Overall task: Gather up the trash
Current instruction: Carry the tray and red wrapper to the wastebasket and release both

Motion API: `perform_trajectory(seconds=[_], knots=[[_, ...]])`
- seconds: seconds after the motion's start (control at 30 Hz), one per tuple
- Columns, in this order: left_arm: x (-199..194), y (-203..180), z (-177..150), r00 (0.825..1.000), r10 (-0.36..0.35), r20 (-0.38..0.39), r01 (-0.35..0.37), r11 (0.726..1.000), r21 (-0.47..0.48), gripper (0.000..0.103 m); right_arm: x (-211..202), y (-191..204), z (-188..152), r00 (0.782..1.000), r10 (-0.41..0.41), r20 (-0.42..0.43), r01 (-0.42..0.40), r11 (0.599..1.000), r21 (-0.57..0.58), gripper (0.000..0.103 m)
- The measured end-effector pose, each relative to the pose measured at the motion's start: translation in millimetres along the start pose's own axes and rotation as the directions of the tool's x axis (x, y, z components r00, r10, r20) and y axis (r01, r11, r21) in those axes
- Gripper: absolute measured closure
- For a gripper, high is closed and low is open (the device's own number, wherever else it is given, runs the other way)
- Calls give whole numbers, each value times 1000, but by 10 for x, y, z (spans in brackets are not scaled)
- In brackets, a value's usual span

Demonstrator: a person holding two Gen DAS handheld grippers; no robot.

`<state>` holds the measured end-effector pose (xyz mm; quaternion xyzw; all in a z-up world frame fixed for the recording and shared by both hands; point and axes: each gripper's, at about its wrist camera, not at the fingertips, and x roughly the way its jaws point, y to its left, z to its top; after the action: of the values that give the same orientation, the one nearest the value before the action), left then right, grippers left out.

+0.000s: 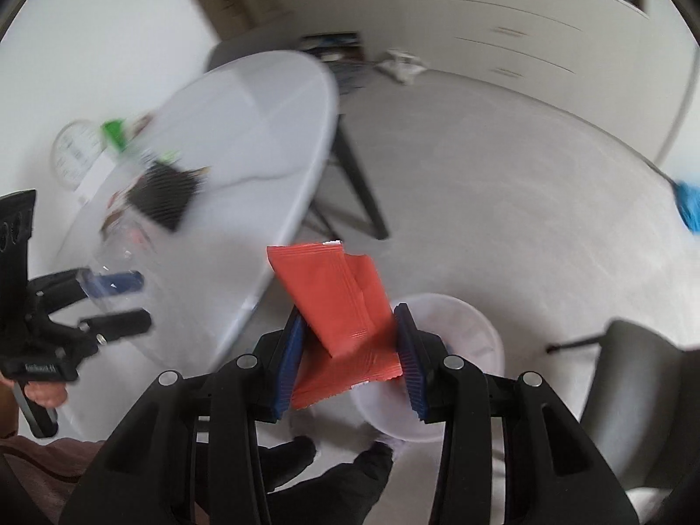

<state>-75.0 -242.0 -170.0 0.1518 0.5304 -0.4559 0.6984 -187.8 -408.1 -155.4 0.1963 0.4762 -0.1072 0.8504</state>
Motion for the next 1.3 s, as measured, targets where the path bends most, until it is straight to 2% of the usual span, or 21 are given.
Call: perform_trajectory(seconds=[0.17,0.2,0.27,0.43,0.57,0.7,0.77,0.8,0.83,0.9,1.1,1.3], knots=[[665,-511,218,994,-34,-106,40,998,54,39,-86,-523,-162,1000,-17,14,16,997,76,62],[782,-567,248,991,-37,-128,43,998,45,37,-83,-616,-181,1000,-13,16,12,996,91,61],[908,-618,308,989,-34,-143,37,999,13,25,-59,-730,-184,1000,-5,17,3,994,106,61],[846,-680,375,994,-7,-109,5,1000,-15,19,-80,-945,-262,1000,21,11,-22,994,105,61],[638,-640,405,993,103,-60,-106,993,-43,11,-27,-953,-275,999,41,-2,-41,995,93,60],[371,-413,451,988,152,-16,-153,982,-106,9,54,-873,-292,999,38,-23,-36,997,65,59],[214,-285,434,981,193,2,-191,973,-132,8,131,-794,-319,998,25,-54,-23,999,38,38],[167,-253,436,979,203,8,-199,970,-139,8,151,-761,-327,998,9,-65,-7,1000,28,20],[105,-224,422,977,212,15,-208,967,-150,8,186,-704,-341,997,-44,-67,44,999,9,10],[-26,-87,395,973,228,26,-220,958,-186,8,203,-630,-347,995,-78,-59,78,997,-9,9],[-336,224,206,962,266,60,-237,926,-295,8,53,-551,-193,996,-87,-13,87,995,47,5],[-518,549,-16,945,320,65,-274,886,-373,8,-102,-315,18,995,-91,38,90,996,23,3]])
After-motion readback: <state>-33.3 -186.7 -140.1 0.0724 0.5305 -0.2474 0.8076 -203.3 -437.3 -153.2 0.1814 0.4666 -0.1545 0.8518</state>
